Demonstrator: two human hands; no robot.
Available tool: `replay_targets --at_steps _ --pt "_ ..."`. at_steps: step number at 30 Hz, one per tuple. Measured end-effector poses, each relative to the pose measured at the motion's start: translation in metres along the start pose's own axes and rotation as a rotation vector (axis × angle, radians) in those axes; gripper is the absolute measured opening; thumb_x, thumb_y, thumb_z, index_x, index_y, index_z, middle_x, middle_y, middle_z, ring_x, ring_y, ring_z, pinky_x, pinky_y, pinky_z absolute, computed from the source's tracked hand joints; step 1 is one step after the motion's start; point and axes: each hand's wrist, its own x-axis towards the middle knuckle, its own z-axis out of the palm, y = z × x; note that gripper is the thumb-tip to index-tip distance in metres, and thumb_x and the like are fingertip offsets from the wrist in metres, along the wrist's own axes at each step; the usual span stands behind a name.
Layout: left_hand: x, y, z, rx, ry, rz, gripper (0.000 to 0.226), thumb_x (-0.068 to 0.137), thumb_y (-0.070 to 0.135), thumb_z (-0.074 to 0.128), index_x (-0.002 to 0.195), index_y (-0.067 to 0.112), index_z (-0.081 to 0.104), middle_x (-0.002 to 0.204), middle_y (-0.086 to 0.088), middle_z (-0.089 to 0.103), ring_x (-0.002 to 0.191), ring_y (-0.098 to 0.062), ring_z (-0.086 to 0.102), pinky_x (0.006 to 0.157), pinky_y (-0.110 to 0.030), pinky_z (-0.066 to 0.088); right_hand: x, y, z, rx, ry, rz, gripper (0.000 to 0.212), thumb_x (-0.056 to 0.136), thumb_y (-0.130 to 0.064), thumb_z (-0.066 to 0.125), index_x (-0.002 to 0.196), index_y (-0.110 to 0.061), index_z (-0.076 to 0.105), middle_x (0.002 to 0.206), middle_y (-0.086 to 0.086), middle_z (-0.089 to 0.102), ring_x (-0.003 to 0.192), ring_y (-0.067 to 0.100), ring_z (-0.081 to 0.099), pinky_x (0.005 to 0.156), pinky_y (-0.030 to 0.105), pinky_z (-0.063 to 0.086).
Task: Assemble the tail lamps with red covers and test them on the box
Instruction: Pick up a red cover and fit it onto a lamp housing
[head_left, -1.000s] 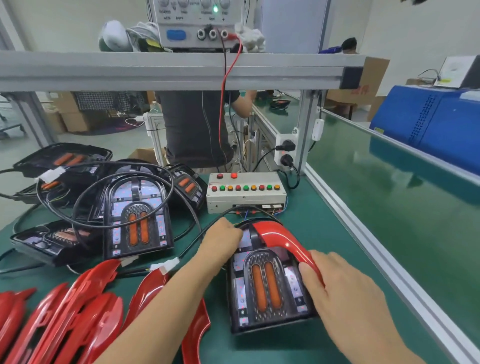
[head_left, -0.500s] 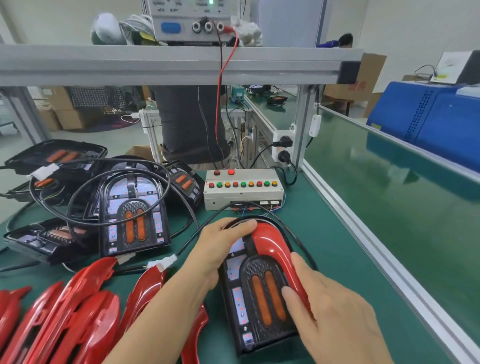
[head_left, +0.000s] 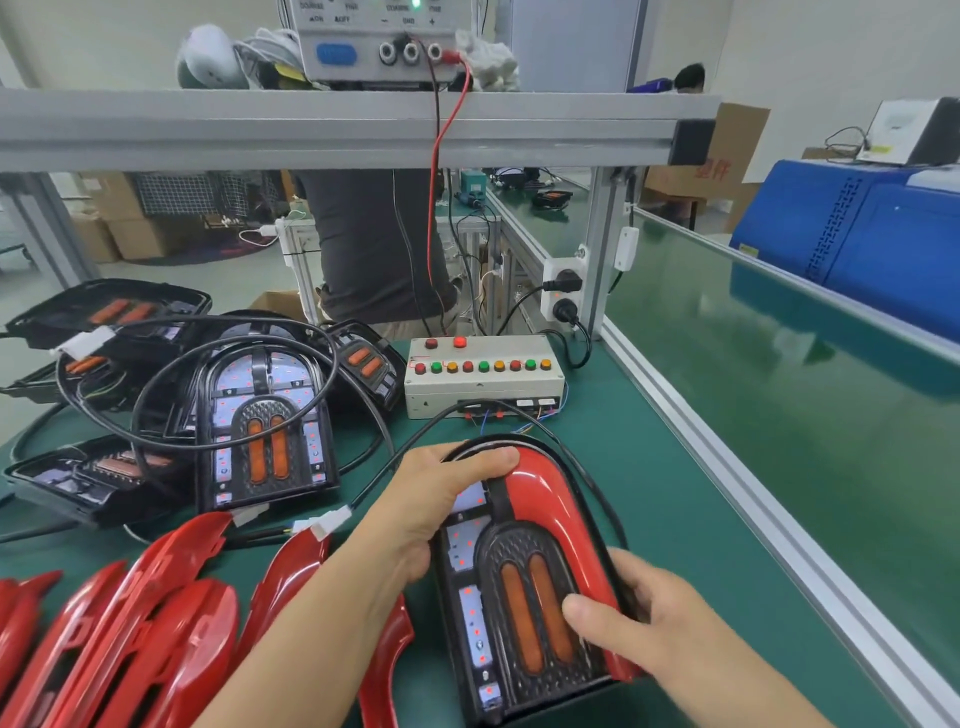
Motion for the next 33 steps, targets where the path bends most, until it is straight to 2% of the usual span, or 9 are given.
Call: replay_targets --at_steps 4,11,15,18,21,24,27,30,33 --pt "0.002 0.001 -0.002 0.02 -0.003 -0.032 0.04 0.053 0.032 0.08 0.087 0.01 0.077 0.086 -0.014 0.074 0.068 -0.023 0.071 0.06 -0.025 0.054 0.003 -0.004 -0.007 0.087 -0.028 0.029 0.034 0.074 -0.037 0.079 0.106 -0.028 0.073 0.104 0.002 0.075 0.096 0.02 0.072 0.084 0.027 0.057" --pt "0.002 0.002 -0.005 -0.026 0.012 -0.122 0.028 0.05 0.026 0.08 0.073 0.011 0.077 0.078 -0.015 0.073 0.059 -0.025 0.068 0.056 -0.028 0.054 0.005 -0.007 -0.007 0.162 -0.099 0.097 0.044 0.075 -0.034 0.074 0.115 -0.016 0.068 0.109 0.009 0.073 0.101 0.028 0.07 0.089 0.037 0.056" --pt "0.002 0.001 -0.007 -0.023 0.017 -0.172 0.017 0.059 0.02 0.079 0.073 0.011 0.076 0.075 -0.014 0.072 0.057 -0.025 0.067 0.06 -0.029 0.055 0.006 -0.003 -0.005 0.174 -0.073 0.072 0.04 0.073 -0.033 0.072 0.109 -0.015 0.072 0.105 0.011 0.074 0.097 0.028 0.071 0.08 0.031 0.057" --pt "0.003 0.002 -0.008 -0.044 0.025 -0.196 0.029 0.054 0.018 0.08 0.08 0.007 0.074 0.075 -0.015 0.072 0.056 -0.025 0.067 0.06 -0.03 0.055 0.007 -0.002 -0.003 0.181 -0.057 0.068 0.039 0.072 -0.031 0.072 0.107 -0.013 0.073 0.104 0.012 0.074 0.095 0.03 0.072 0.078 0.031 0.058" --pt "0.004 0.001 -0.007 -0.041 0.028 -0.179 0.04 0.047 0.021 0.081 0.082 0.005 0.074 0.077 -0.017 0.071 0.058 -0.027 0.067 0.065 -0.032 0.055 0.006 -0.001 0.001 0.161 -0.027 0.028 0.033 0.07 -0.032 0.072 0.101 -0.022 0.076 0.1 0.01 0.075 0.092 0.026 0.072 0.076 0.028 0.057" --pt "0.007 -0.002 -0.008 -0.024 0.043 -0.185 0.028 0.061 0.018 0.08 0.084 0.004 0.074 0.08 -0.018 0.071 0.06 -0.027 0.066 0.066 -0.032 0.054 0.007 0.0 0.005 0.11 0.047 -0.004 0.028 0.07 -0.036 0.069 0.097 -0.031 0.076 0.095 0.007 0.076 0.089 0.024 0.073 0.08 0.035 0.058" --pt "0.008 -0.004 -0.011 0.065 0.068 -0.176 0.027 0.067 0.024 0.079 0.087 0.007 0.075 0.086 -0.016 0.073 0.071 -0.028 0.068 0.079 -0.037 0.055 0.007 -0.001 0.009 0.116 0.059 0.019 0.027 0.068 -0.037 0.069 0.093 -0.03 0.077 0.092 0.006 0.077 0.085 0.024 0.074 0.077 0.033 0.058" --pt "0.004 -0.002 -0.012 0.296 0.099 -0.075 0.032 0.076 0.04 0.073 0.094 0.014 0.073 0.1 -0.006 0.073 0.099 -0.023 0.065 0.098 -0.039 0.047 0.008 -0.005 0.007 0.142 0.079 0.091 0.032 0.064 -0.033 0.071 0.089 -0.015 0.078 0.088 0.01 0.077 0.08 0.026 0.074 0.064 0.023 0.057" --pt "-0.004 0.008 -0.026 0.554 0.254 0.128 0.04 0.085 0.045 0.063 0.115 0.019 0.064 0.108 0.006 0.065 0.097 -0.009 0.06 0.087 -0.025 0.046 0.007 -0.014 0.009 0.098 0.076 0.133 0.045 0.061 -0.048 0.083 0.09 -0.014 0.079 0.088 0.005 0.077 0.083 0.019 0.074 0.073 0.024 0.053"
